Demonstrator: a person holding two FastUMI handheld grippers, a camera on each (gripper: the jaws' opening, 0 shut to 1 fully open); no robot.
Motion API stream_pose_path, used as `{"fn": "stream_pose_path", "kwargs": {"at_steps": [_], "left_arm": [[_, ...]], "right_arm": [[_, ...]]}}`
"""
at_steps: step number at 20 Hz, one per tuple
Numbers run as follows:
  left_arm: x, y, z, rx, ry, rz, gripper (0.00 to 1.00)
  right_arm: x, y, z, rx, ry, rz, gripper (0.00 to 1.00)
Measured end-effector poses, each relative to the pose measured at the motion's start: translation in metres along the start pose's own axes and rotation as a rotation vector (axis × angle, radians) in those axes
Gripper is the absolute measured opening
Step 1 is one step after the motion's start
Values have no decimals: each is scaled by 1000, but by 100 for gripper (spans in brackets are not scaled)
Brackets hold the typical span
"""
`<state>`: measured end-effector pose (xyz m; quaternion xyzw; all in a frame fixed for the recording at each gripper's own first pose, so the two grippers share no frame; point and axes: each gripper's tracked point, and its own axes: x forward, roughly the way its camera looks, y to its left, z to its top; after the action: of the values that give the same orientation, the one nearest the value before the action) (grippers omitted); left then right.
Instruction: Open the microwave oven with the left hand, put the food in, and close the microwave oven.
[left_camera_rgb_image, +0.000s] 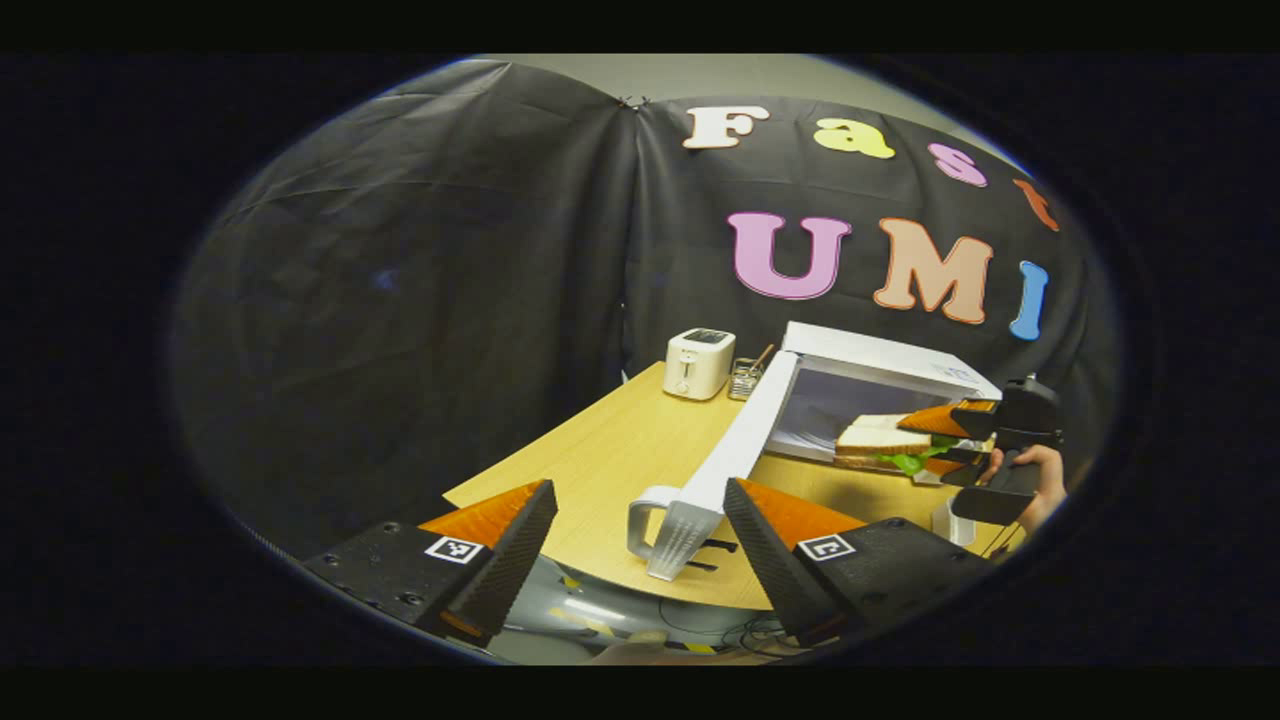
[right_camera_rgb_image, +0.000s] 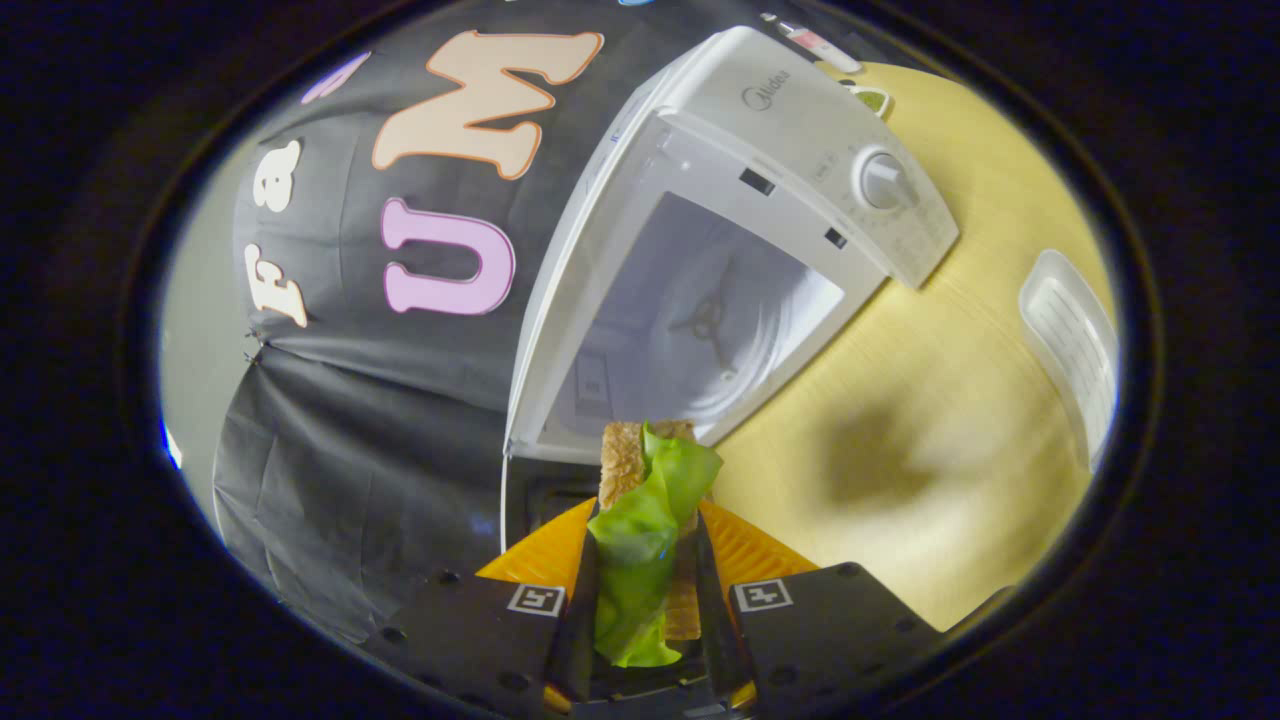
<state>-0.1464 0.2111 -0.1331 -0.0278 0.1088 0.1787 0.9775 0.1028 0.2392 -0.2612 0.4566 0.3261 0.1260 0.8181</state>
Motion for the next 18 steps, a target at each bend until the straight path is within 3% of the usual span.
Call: {"fn": "stream_pose_path", "kwargs": {"at_steps": [7,8,10,11,12,13,18], "left_arm": [[-1,22,-6,-42,17,7,98],[-2,24,-10,-53,26,8,98],[-5,28,-15,-68,44,15,98],[-7,31,-18,-74,51,22,96],[-8,34,-22,-81,62,29,98],[-9,36,-28,-89,80,36,98],[-15,44,-48,-112,148,67,96]], "right_arm": [[65,-10,40,-47,-240,-44,47],[74,-12,45,-60,-261,-56,39],[89,-20,52,-70,-292,-79,39],[96,-23,54,-76,-305,-91,47],[101,-27,58,-92,-318,-106,47],[105,-30,62,-113,-332,-125,39],[115,-42,84,-202,-412,-173,47]]}}
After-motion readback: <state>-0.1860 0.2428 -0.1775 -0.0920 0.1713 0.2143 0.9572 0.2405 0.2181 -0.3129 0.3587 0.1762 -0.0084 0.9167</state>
